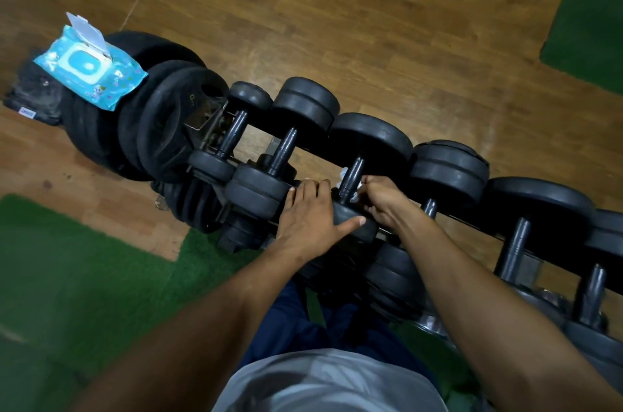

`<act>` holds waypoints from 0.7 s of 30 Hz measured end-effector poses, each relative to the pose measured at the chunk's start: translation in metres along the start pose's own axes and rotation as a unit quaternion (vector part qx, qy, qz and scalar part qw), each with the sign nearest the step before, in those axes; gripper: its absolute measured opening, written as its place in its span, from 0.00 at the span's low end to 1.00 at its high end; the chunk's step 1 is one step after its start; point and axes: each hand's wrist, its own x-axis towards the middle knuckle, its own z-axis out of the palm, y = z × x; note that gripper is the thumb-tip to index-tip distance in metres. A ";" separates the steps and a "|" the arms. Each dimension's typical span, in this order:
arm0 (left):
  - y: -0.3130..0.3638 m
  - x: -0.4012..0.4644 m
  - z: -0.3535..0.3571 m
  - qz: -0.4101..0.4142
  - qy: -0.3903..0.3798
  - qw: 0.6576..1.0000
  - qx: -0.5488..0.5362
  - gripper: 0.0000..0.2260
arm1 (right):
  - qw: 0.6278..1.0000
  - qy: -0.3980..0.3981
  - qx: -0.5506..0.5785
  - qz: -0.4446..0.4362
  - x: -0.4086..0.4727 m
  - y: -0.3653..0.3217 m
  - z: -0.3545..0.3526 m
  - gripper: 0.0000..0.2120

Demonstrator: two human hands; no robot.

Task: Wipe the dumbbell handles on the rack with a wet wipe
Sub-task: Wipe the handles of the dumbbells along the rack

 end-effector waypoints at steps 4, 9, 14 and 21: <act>0.000 0.000 0.001 0.002 0.008 1.000 0.003 0.43 | 0.974 -0.008 -0.224 -0.025 -0.005 0.005 -0.007 0.05; 0.001 -0.001 0.001 -0.004 0.006 1.000 0.004 0.45 | 0.905 0.020 -0.417 -0.085 -0.016 -0.001 -0.008 0.02; 0.005 -0.004 0.002 -0.035 0.009 0.999 -0.021 0.46 | 0.844 0.031 -0.514 -0.149 -0.027 -0.008 -0.006 0.06; 0.012 -0.015 0.012 -0.104 0.048 0.986 -0.119 0.52 | 0.815 -0.020 -0.494 -0.302 -0.027 -0.014 -0.003 0.08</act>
